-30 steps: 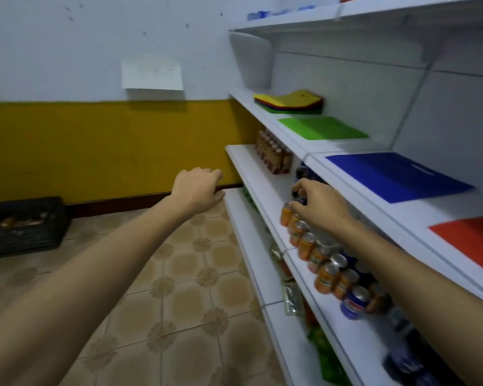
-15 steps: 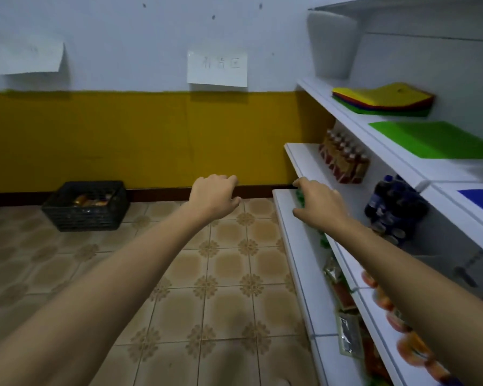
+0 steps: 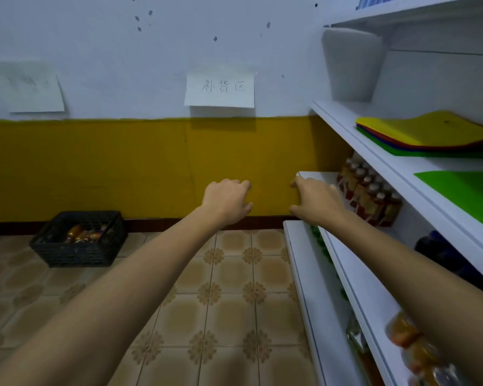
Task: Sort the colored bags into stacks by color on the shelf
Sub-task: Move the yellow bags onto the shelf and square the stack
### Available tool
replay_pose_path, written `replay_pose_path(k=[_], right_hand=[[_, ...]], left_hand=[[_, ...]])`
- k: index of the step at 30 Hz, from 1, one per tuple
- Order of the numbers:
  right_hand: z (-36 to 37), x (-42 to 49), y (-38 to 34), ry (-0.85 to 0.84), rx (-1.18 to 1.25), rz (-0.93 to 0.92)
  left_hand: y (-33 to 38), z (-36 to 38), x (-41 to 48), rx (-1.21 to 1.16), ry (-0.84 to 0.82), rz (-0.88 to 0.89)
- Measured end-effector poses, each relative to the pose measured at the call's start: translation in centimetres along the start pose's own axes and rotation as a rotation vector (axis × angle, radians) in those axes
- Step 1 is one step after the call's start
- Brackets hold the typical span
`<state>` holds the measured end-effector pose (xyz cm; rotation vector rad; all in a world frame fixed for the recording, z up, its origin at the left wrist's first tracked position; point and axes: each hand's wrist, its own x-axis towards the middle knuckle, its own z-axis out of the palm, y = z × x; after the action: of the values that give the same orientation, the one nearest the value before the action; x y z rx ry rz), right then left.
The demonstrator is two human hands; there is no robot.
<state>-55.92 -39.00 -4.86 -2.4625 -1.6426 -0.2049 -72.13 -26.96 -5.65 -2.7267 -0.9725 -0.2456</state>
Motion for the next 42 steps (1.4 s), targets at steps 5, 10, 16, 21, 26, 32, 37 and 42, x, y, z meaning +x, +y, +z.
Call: replay_pose_path(k=[5,10,16,21,26,32,37,42], right_hand=[[-0.7,6.4,3.0,-0.024,-0.110,-0.052],[-1.8,11.0,6.0,-0.018,-0.182,-0.020],[-2.4,16.6,9.2,0.013,-0.191,0.094],[-2.0,21.9,12.4,0.089,-0.192,0.250],[-1.0,26.4,15.0,0.132,-0.161,0.420],[-0.5,28.2,18.6,0.153,-0.195,0.608],[-1.2,27.0,23.2,0.247,-0.167,0.786],[-1.9,25.3,28.8,0.282,-0.185,0.943]], left_hand=[[-1.0,0.2,7.0,-0.010,0.038,0.024],[-0.8,0.2,14.0,0.009,0.077,0.058],[0.2,0.5,23.1,0.009,0.109,0.132],[1.5,1.9,31.8,-0.076,0.168,0.273],[3.1,3.0,40.1,-0.127,0.218,0.449],[6.5,4.1,47.2,-0.202,0.249,0.636],[11.1,5.3,51.9,-0.279,0.204,0.748],[16.2,5.7,55.5,-0.506,0.139,0.763]])
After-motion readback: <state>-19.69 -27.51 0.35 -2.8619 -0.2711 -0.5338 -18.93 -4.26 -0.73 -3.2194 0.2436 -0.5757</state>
